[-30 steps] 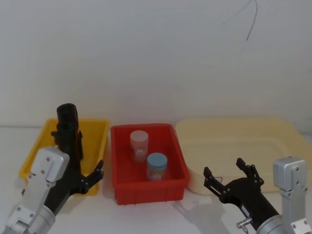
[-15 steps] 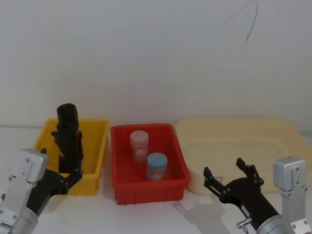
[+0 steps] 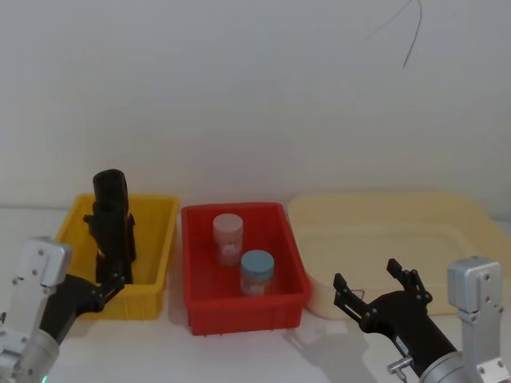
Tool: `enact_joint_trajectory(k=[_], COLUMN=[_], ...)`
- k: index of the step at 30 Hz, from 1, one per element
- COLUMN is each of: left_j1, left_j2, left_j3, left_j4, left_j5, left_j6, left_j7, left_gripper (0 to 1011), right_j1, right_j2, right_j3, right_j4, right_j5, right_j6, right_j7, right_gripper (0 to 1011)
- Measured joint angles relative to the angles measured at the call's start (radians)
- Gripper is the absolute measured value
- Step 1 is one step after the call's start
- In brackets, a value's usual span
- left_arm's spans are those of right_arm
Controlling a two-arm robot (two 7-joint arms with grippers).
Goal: Pick up the garbage bag with the one hand and transfer it to the other hand.
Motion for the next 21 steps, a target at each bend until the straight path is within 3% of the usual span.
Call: enact_joint_trajectory(k=[21], left_j1=[-0.126], left_j2=[-0.081], left_j3=[-0.001], left_j4=[0.176], left_j5=[-0.001], left_j6=[-0.030], left_j7=[-0.035], left_gripper=[1001], right_j1=[0.000], right_j2=[0.000], right_j3=[0.000], right_j4=[0.000], right_j5=[0.000], right_j6=[0.000], right_j7=[0.000], right_gripper=[1001])
